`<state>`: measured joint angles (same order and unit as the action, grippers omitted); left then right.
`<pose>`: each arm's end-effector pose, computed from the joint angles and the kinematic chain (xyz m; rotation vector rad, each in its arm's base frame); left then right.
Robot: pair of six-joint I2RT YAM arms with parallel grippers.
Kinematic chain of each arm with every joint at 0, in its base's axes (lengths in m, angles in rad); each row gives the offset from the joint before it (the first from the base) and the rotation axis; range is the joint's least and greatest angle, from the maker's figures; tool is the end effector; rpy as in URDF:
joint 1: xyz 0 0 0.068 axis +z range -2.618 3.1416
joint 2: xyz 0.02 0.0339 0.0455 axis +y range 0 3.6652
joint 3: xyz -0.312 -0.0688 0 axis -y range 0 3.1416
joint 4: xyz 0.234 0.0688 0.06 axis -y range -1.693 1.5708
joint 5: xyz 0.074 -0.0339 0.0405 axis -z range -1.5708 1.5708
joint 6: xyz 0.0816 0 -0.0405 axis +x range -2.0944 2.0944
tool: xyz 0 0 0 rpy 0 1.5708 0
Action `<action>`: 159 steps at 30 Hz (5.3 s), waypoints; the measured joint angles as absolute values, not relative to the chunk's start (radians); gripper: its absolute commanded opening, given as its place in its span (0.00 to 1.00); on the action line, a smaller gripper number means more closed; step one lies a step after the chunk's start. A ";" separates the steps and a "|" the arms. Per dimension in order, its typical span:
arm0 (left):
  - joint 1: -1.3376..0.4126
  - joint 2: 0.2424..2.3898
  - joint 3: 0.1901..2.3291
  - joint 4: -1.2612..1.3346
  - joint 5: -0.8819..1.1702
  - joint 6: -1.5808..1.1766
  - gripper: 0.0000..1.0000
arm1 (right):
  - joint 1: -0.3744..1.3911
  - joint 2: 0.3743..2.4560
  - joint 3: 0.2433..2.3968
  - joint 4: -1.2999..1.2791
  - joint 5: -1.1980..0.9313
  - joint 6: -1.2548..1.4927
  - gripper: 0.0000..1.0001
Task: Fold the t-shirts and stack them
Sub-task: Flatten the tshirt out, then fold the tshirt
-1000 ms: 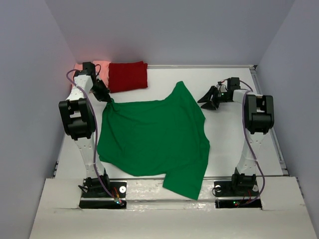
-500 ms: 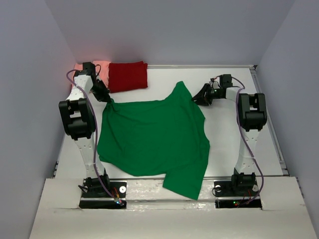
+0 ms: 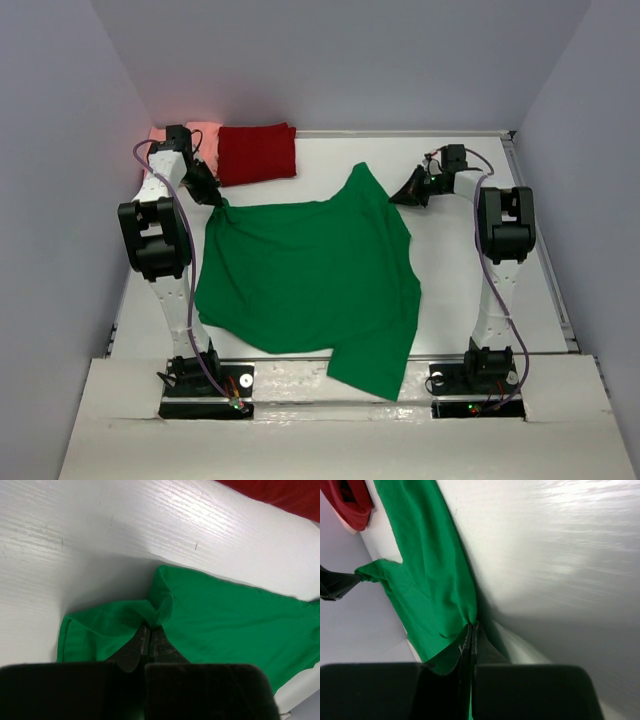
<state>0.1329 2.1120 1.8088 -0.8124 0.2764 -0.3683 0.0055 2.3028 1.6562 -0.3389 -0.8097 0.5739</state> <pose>0.4877 0.0427 0.2313 -0.5828 2.6259 -0.4445 0.5231 0.0620 0.1439 0.3964 2.5237 1.2585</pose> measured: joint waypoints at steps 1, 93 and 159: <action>0.133 2.112 1.808 -0.812 0.276 -0.368 0.00 | 0.001 2.303 1.661 -0.345 -0.804 0.570 0.00; 0.133 2.111 1.773 -0.821 0.262 -0.348 0.00 | 0.221 2.483 2.092 -0.921 -0.823 0.246 0.26; 0.133 2.111 1.786 -0.842 0.265 -0.340 0.00 | 0.014 2.495 2.111 -0.849 -0.669 0.292 0.00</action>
<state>0.1329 2.1105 1.7863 -0.8425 0.2649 -0.3405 0.0135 2.4950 2.1105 -0.8486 -0.6689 0.2916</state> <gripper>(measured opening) 0.023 0.009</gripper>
